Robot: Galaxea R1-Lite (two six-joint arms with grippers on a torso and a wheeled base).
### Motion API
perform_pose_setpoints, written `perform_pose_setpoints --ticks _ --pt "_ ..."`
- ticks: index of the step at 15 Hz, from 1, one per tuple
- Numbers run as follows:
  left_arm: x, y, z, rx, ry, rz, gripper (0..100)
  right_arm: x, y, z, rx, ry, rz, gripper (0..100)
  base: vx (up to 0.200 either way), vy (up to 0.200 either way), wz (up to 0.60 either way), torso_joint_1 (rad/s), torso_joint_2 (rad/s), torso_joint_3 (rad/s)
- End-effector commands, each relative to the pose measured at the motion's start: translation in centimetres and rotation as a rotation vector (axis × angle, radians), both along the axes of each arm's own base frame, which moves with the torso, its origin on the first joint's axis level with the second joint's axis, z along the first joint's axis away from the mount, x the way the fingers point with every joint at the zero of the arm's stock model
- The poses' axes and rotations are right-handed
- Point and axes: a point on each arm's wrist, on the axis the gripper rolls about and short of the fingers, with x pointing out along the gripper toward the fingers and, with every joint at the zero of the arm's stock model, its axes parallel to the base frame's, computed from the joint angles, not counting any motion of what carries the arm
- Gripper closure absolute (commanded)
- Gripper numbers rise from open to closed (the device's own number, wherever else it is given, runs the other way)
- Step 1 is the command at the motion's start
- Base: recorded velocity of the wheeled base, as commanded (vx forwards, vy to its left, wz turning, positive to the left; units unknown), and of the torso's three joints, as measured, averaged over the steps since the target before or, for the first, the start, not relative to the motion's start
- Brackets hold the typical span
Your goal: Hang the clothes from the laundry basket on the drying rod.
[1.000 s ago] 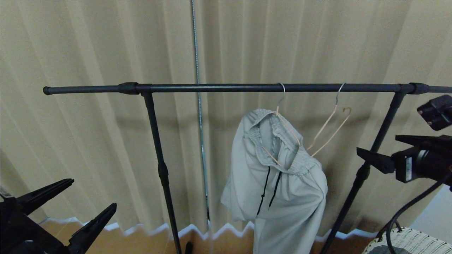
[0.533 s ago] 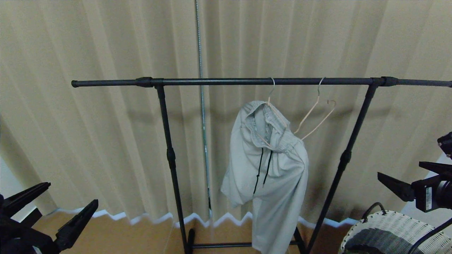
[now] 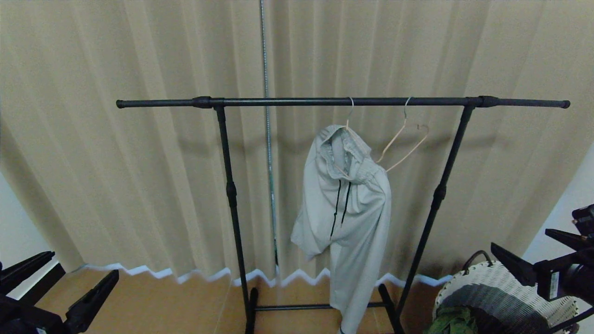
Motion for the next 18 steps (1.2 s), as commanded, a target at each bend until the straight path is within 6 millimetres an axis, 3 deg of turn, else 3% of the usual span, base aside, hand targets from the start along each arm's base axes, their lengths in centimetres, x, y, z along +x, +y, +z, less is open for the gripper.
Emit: perform_pose_setpoints --ticks 1,6,9,18 --pt "-0.9 0.0 0.6 0.001 -0.065 0.005 0 -0.3 0.0 -0.8 0.000 0.024 -0.002 0 0.000 0.000 0.00 0.000 0.00 0.000" --pt "-2.2 -0.1 2.1 -0.004 -0.080 -0.002 0 -3.2 -0.1 -0.1 -0.017 -0.061 -0.006 0 0.000 0.000 0.00 0.000 0.00 0.000" --pt "-2.9 -0.1 2.3 -0.006 -0.040 -0.006 0 -3.7 -0.1 -1.2 -0.015 0.039 -0.002 0 0.000 0.000 0.00 0.000 0.00 0.000" --pt "-2.7 -0.1 1.6 -0.006 0.000 -0.013 0 -5.0 -0.1 -2.1 -0.081 0.047 0.013 0 0.000 0.000 0.00 0.000 0.00 0.000"
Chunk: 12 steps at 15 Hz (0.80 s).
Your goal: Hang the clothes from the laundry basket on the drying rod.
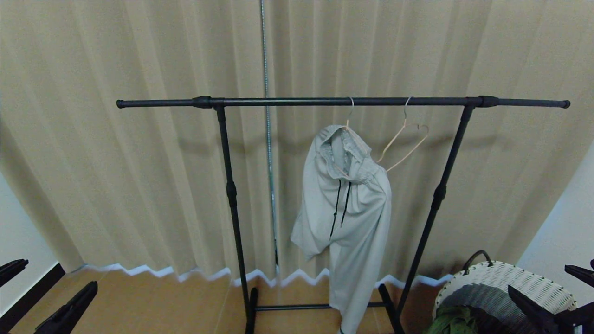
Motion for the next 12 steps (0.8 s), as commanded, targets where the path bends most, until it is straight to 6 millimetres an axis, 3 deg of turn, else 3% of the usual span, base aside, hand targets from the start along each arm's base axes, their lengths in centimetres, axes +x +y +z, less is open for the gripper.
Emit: perform_pose_setpoints --ticks 1,7,12 --pt "0.11 -0.02 -0.17 -0.001 0.012 -0.010 0 -0.20 0.00 -0.08 0.000 -0.003 0.000 0 0.000 0.000 0.00 0.000 0.00 0.000" --pt "0.10 -0.10 -0.31 -0.005 0.018 -0.043 0 -0.37 -0.05 -0.34 -0.006 0.006 -0.014 0 0.000 0.000 0.00 0.000 0.00 0.000" --pt "0.11 -0.11 -0.36 -0.006 0.021 -0.046 0 -0.48 -0.07 -0.30 -0.010 0.000 -0.021 0 0.000 0.000 0.00 -0.169 0.40 0.229"
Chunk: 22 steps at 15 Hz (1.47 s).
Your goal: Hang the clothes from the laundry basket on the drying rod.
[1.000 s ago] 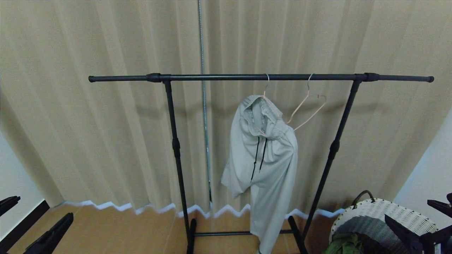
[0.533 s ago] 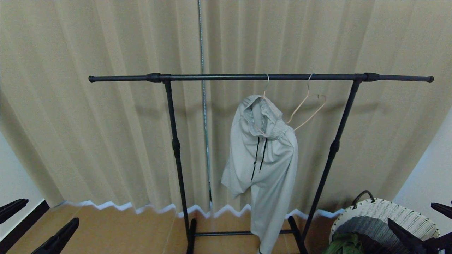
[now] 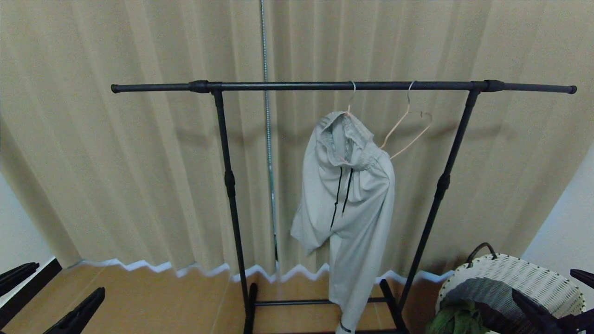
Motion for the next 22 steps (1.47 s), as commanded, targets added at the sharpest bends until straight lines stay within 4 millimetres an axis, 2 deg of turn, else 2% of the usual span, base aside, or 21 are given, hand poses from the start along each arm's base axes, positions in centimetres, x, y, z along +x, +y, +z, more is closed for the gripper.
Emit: perform_pose_setpoints --ticks 1,11,17,22 --pt "0.04 0.00 -0.02 0.000 0.003 0.001 0 -0.01 0.00 -0.01 -0.001 0.000 0.000 0 0.000 0.000 0.00 -0.203 0.49 0.290" --pt "-0.07 -0.22 -0.15 0.000 0.003 -0.033 0 -0.32 0.00 -0.12 -0.001 -0.005 0.000 0 0.000 0.000 0.00 -0.172 0.48 0.306" --pt "-0.06 -0.23 -0.10 0.001 0.001 -0.035 0 -0.48 0.00 -0.27 -0.001 -0.002 0.000 0 0.000 0.000 0.00 -0.104 0.45 0.340" --pt "0.05 -0.23 0.06 -0.002 -0.002 -0.034 0 -0.61 0.01 -0.50 0.002 0.008 0.004 0 0.000 0.000 0.00 -0.022 0.12 0.090"
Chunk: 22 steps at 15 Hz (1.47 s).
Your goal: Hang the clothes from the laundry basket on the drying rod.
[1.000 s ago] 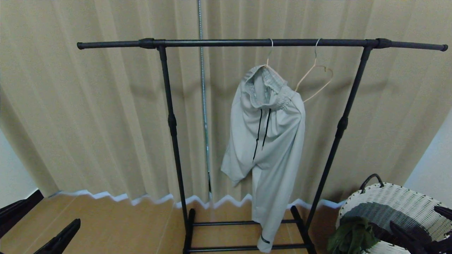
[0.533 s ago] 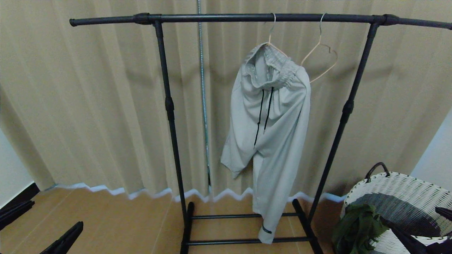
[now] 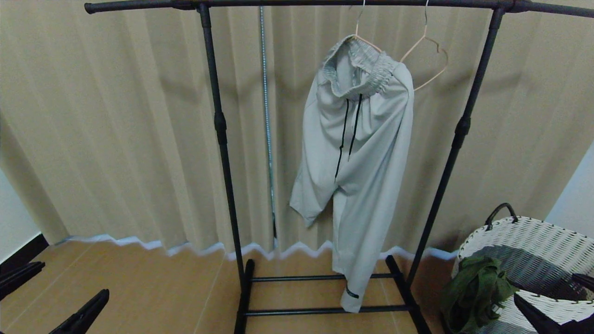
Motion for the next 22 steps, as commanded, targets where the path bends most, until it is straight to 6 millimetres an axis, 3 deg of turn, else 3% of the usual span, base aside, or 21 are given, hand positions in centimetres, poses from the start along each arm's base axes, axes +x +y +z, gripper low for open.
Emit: perform_pose_setpoints --ticks 1,22 --pt "0.04 0.00 0.01 0.000 0.001 0.000 0 -0.07 0.00 -0.17 0.000 0.008 0.001 0 0.000 0.000 0.00 0.000 0.00 0.000" --pt "-0.05 0.00 0.04 -0.003 -0.003 0.000 0 -0.07 0.01 -0.09 0.005 0.002 0.002 0 0.000 -0.010 0.00 0.000 0.00 0.000"
